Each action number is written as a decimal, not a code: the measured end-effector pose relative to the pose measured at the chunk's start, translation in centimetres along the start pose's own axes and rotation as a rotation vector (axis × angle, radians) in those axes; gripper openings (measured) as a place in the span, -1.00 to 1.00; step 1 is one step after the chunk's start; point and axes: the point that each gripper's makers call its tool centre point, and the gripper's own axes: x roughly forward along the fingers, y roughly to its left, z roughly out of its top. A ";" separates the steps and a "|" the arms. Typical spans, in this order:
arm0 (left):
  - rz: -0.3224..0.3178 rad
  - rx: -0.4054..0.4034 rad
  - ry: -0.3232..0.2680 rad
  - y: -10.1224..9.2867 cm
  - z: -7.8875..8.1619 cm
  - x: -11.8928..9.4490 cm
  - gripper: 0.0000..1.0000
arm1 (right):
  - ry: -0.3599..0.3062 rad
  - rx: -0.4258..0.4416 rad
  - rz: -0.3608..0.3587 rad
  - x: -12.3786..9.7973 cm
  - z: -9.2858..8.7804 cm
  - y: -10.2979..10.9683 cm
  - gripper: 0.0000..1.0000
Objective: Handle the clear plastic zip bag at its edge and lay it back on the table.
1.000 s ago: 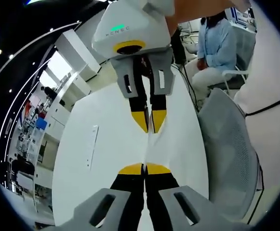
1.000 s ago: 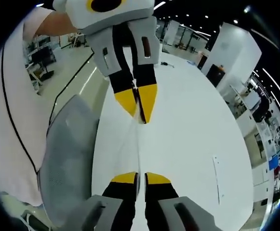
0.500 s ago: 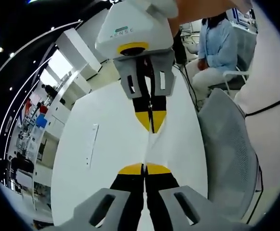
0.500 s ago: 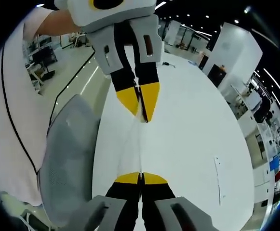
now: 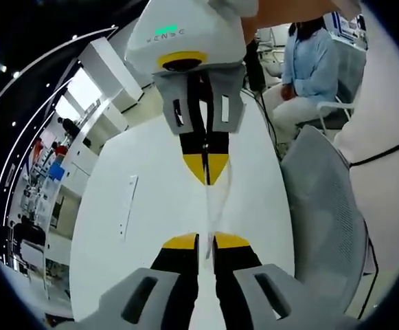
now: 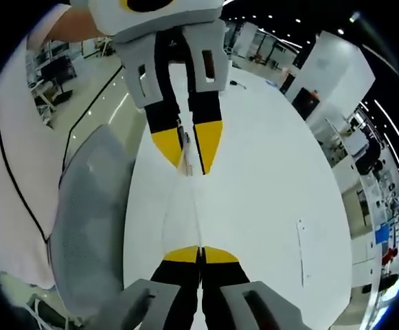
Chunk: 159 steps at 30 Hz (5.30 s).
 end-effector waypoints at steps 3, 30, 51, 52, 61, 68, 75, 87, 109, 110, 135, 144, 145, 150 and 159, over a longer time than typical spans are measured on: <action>0.010 -0.002 -0.016 0.2 0.9 -0.2 -0.74 | 0.019 -0.013 -0.008 0.1 -0.2 -0.2 -1.00; -0.007 0.105 -0.095 -1.5 5.8 -1.0 -0.62 | 0.056 -0.003 -0.019 0.0 -0.4 -0.3 -1.00; -0.061 0.118 -0.056 -2.2 5.0 0.6 -0.66 | 0.051 0.017 -0.024 -0.2 -0.4 -0.6 -1.00; -0.069 0.116 -0.053 -2.3 4.9 0.8 -0.67 | 0.052 0.018 -0.025 -0.3 -0.4 -0.6 -1.00; -0.068 0.113 -0.009 -2.2 3.5 1.8 -0.69 | 0.042 0.025 -0.014 -0.3 0.0 -0.3 -1.00; -0.067 0.110 -0.002 -1.8 3.4 2.1 -0.70 | 0.041 0.017 -0.005 -0.2 0.3 0.0 -1.00; -0.087 0.081 -0.017 -1.4 3.2 2.3 -0.75 | 0.045 0.012 0.001 -0.2 0.3 0.0 -1.00; -0.145 0.076 0.013 -2.7 2.1 2.8 -0.92 | 0.032 0.013 0.016 -0.1 1.1 0.5 -1.00; -0.229 0.079 -0.017 -5.8 2.5 2.5 -1.00 | 0.037 0.056 -0.025 -0.2 0.8 -0.5 -1.00; -0.234 0.079 -0.019 -6.0 2.4 2.5 -1.00 | 0.038 0.057 -0.028 -0.2 0.8 -0.6 -1.00; -0.280 0.114 -0.029 -7.8 2.7 2.4 -1.00 | 0.015 0.119 -0.099 -0.6 0.3 -2.1 -1.00; -0.253 0.092 -0.024 -7.3 2.1 2.4 -1.00 | 0.020 0.116 -0.095 -0.4 0.0 -2.3 -1.00; -0.264 0.092 -0.026 -7.6 2.1 2.4 -1.00 | 0.019 0.119 -0.098 -0.4 -0.1 -2.4 -1.00; -0.289 0.099 -0.033 -8.5 2.3 2.5 -1.00 | 0.015 0.134 -0.103 -0.2 0.1 -2.5 -1.00; -0.251 0.075 -0.021 -7.7 1.4 3.0 -1.00 | 0.010 0.118 -0.092 0.4 0.1 -1.9 -1.00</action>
